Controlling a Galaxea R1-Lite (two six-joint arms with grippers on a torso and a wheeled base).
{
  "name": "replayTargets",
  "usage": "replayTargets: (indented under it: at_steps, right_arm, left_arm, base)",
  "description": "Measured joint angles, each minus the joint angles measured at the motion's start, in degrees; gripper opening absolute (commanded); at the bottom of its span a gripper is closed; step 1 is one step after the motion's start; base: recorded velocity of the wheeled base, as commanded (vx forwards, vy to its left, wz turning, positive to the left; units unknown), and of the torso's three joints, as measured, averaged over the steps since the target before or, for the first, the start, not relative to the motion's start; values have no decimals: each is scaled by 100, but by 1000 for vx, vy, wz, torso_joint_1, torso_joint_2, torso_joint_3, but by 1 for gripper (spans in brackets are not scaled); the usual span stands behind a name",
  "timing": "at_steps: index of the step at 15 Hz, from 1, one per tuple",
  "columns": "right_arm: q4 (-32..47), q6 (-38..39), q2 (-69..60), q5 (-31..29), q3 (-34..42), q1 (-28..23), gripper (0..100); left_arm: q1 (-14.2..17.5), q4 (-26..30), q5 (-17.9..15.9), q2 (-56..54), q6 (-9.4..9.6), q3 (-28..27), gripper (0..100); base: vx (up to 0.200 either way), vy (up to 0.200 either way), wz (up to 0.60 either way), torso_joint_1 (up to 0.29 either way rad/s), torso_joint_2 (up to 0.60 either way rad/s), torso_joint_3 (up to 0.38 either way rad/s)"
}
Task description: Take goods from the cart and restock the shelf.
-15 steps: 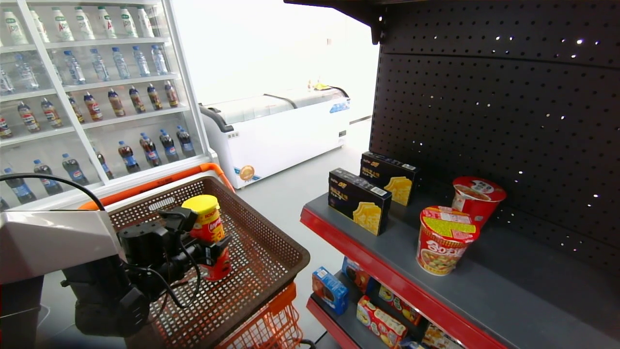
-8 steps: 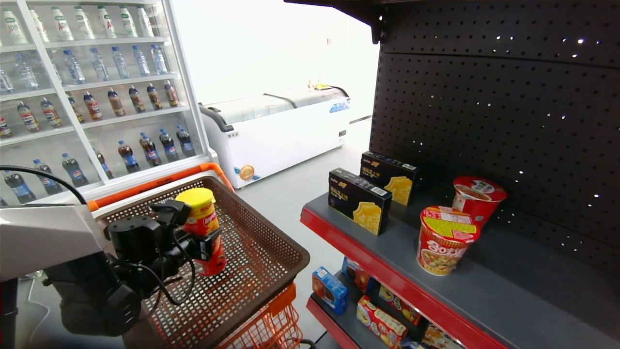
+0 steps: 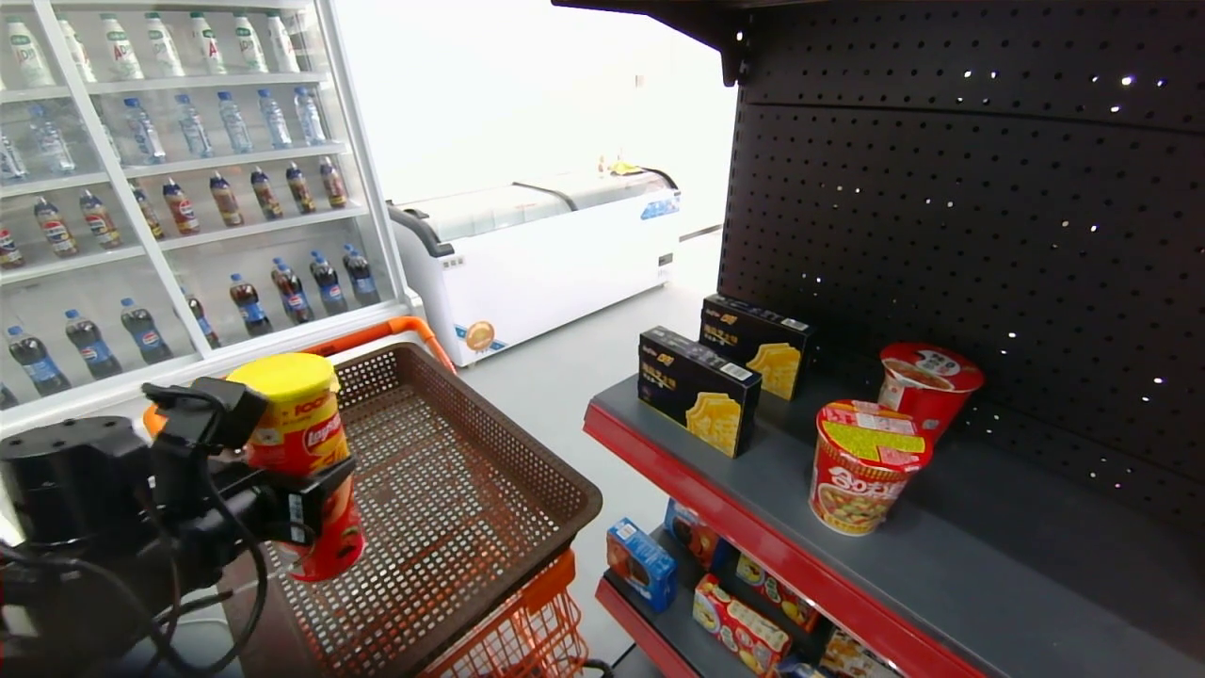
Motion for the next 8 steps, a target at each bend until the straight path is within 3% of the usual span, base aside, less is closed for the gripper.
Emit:
replayTargets:
  at_steps: [2,4,6,8]
  right_arm:
    - [2,2,0,0,0,-4,100]
    - [0,2,0,-2,0,-2,100]
    - [-1,0,0,0,0,-2,100]
    - [2,2,0,0,0,-2,100]
  left_arm:
    - [-88,600,-38,-1123,77,552,0]
    - [-336,1073,-20,-2021,-68,1009,0]
    - [-514,1253,597,-2654,-178,1285,0]
    - [-592,1303,777,-3065,-378,1395,0]
  base:
    - [0,0,0,0,0,0]
    - [0,0,0,0,0,0]
    - [0,0,0,0,0,0]
    - [0,0,0,0,0,0]
